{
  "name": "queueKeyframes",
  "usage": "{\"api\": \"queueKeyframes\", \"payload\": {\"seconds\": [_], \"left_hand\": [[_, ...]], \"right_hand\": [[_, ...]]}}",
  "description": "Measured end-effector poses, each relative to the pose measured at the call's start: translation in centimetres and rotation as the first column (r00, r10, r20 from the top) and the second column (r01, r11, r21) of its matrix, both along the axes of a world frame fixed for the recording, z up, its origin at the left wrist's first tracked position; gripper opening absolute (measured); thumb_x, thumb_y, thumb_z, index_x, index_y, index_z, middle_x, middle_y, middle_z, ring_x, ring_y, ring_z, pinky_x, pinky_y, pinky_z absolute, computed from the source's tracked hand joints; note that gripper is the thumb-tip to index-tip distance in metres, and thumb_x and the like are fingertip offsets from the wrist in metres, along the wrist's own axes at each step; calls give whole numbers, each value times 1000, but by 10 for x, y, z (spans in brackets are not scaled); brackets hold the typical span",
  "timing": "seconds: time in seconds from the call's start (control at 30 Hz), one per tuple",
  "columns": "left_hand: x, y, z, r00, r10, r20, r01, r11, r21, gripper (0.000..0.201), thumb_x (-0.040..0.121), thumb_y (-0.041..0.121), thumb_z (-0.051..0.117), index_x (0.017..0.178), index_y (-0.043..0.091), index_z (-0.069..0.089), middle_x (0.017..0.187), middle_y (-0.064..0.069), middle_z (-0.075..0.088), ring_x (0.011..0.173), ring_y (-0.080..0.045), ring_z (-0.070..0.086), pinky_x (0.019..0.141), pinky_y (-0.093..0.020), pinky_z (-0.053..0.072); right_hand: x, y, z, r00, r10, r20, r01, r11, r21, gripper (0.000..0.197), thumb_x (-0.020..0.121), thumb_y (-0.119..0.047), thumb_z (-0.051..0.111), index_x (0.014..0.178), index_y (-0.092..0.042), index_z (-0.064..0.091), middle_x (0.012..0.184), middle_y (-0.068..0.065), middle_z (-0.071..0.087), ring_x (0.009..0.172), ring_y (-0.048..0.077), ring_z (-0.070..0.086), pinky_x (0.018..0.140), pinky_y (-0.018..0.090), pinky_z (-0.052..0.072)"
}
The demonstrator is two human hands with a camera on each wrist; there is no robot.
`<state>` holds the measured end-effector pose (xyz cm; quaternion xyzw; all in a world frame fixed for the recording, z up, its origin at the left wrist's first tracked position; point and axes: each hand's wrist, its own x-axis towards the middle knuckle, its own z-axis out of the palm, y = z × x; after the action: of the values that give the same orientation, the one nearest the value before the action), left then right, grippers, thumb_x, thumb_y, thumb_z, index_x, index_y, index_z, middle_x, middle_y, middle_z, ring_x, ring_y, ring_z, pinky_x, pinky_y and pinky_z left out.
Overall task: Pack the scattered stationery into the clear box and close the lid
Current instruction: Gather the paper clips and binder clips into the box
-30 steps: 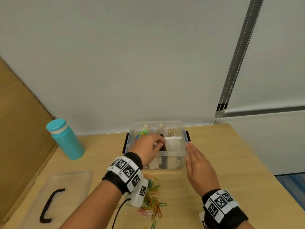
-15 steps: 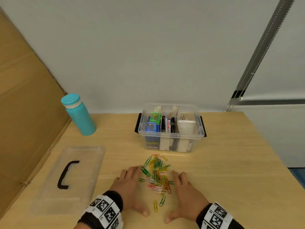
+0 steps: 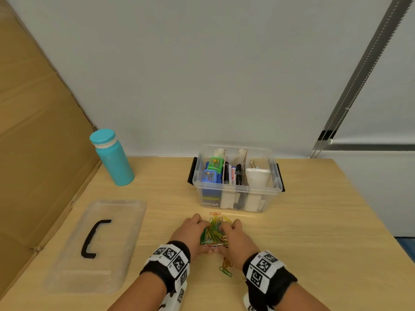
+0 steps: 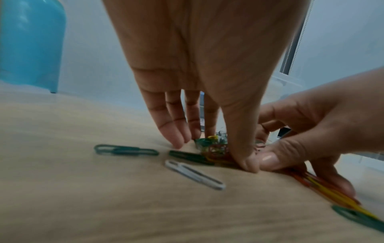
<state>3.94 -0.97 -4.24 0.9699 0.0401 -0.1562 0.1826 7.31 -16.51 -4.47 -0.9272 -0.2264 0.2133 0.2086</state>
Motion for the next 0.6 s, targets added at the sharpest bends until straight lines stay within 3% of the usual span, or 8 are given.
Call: {"api": "queueKeyframes", "payload": {"seconds": [0.2, 0.33, 0.47, 0.5, 0.6], "left_hand": [[6, -8, 4, 999, -34, 9, 33, 996, 83, 41, 90, 28, 59, 130, 19, 55, 123, -6, 50, 110, -25, 55, 96, -33, 45], [4, -10, 6, 998, -46, -29, 50, 986, 156, 29, 94, 24, 51, 117, 14, 63, 116, -11, 55, 104, -30, 57, 86, -32, 44], [-2, -8, 8, 1000, -17, 4, 16, 993, 116, 30, 92, 11, 48, 116, 15, 65, 114, -11, 58, 106, -29, 57, 88, -30, 44], [-4, -6, 9, 1000, -7, 28, 4, 996, 87, 29, 92, 10, 48, 113, 15, 67, 111, -10, 59, 104, -28, 57, 85, -27, 43], [-11, -1, 11, 993, 56, 103, -51, 997, -51, 25, 89, 9, 50, 100, 18, 71, 94, -5, 58, 96, -22, 58, 74, -21, 36]], "right_hand": [[3, -1, -13, 995, 37, 97, -37, 999, -1, 33, 93, -11, 48, 125, -17, 51, 122, 7, 45, 101, 26, 58, 84, 30, 45], [9, -8, -15, 995, 12, 95, -15, 999, 33, 30, 93, -8, 46, 116, -18, 62, 100, 3, 52, 97, 24, 57, 75, 24, 40], [15, -20, -11, 998, -48, -46, 54, 989, 135, 21, 93, -12, 54, 78, -20, 65, 72, -5, 56, 77, 18, 60, 75, 28, 51], [15, -24, -9, 990, -76, -117, 97, 977, 188, 23, 92, -10, 55, 75, -22, 64, 69, -7, 57, 72, 18, 62, 72, 27, 54], [13, -34, 4, 936, -146, -319, 258, 903, 343, 20, 91, -6, 58, 87, -22, 69, 78, -2, 66, 64, 8, 65, 65, 18, 56]]}}
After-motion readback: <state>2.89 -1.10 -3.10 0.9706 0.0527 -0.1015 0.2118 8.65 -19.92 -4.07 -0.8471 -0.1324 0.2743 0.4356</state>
